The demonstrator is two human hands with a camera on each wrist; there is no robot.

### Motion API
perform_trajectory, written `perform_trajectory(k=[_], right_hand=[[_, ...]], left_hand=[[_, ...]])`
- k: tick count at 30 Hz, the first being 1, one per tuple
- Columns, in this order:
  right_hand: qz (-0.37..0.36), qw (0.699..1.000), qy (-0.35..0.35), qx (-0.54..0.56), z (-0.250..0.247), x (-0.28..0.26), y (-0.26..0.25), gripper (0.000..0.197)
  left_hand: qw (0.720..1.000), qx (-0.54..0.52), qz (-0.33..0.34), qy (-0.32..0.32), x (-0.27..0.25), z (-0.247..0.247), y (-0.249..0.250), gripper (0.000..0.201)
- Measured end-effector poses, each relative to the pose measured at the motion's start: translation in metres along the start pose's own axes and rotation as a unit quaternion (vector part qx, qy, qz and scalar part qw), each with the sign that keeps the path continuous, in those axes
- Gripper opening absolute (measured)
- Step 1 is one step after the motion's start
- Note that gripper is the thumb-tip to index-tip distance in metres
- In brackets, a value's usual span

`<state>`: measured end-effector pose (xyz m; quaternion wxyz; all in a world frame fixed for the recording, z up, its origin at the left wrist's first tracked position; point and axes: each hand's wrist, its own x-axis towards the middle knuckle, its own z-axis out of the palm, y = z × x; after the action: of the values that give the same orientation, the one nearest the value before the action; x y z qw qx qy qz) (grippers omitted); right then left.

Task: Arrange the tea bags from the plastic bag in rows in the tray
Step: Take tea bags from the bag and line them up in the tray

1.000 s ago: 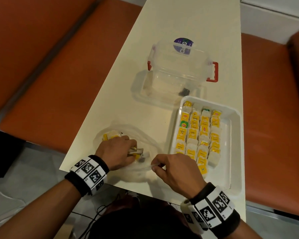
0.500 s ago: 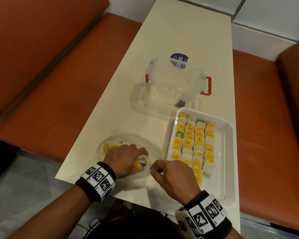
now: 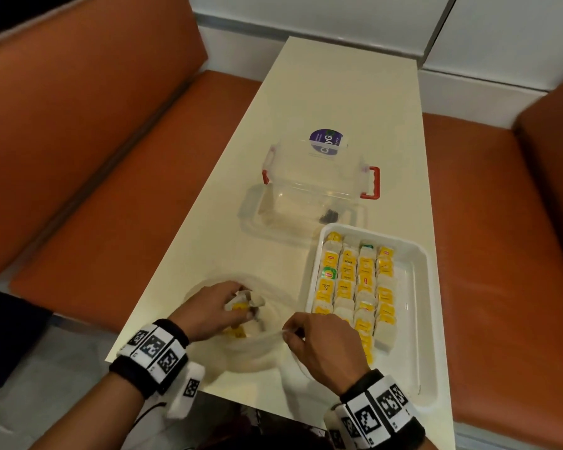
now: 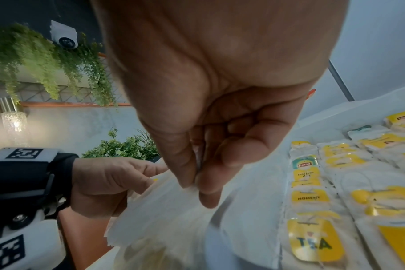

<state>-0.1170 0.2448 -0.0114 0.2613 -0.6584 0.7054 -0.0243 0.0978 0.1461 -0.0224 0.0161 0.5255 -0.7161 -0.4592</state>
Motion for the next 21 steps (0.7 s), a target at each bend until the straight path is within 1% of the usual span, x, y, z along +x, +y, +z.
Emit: perform_trajectory(k=[1,3,7,9,11,14,16,19,21], right_hand=[[-0.002,1.0,0.0,0.012,-0.001,0.001,0.0,0.028],[-0.004,1.0,0.002,0.023,-0.003,0.002,0.001,0.026],[-0.032,0.999,0.004,0.043,-0.012,0.001,0.004,0.025],[-0.049,0.995,0.001,0.083,-0.018,-0.004,0.006,0.028],[-0.058,0.987,0.009,0.152,-0.025,-0.01,0.01,0.03],[-0.069,0.959,0.033,0.273,-0.037,-0.02,0.014,0.036],[-0.063,0.941,0.054,0.328,-0.044,-0.027,0.019,0.039],[-0.033,0.934,0.088,0.344,-0.051,-0.032,0.034,0.038],[-0.013,0.934,0.107,0.341,-0.056,-0.036,0.049,0.039]], left_hand=[[1.0,-0.022,-0.002,0.002,-0.002,-0.001,-0.001,0.02],[0.995,-0.102,-0.019,0.002,-0.007,-0.002,0.001,0.016],[0.965,-0.258,-0.05,-0.017,-0.02,-0.003,0.013,0.017],[0.947,-0.317,-0.049,-0.024,-0.027,-0.002,0.02,0.018],[0.933,-0.355,-0.046,-0.037,-0.032,0.002,0.029,0.019],[0.923,-0.377,-0.034,-0.068,-0.038,0.016,0.049,0.02],[0.926,-0.365,-0.009,-0.093,-0.038,0.027,0.065,0.02],[0.947,-0.297,0.038,-0.114,-0.032,0.043,0.094,0.016],[0.955,-0.269,0.056,-0.116,-0.026,0.052,0.113,0.013]])
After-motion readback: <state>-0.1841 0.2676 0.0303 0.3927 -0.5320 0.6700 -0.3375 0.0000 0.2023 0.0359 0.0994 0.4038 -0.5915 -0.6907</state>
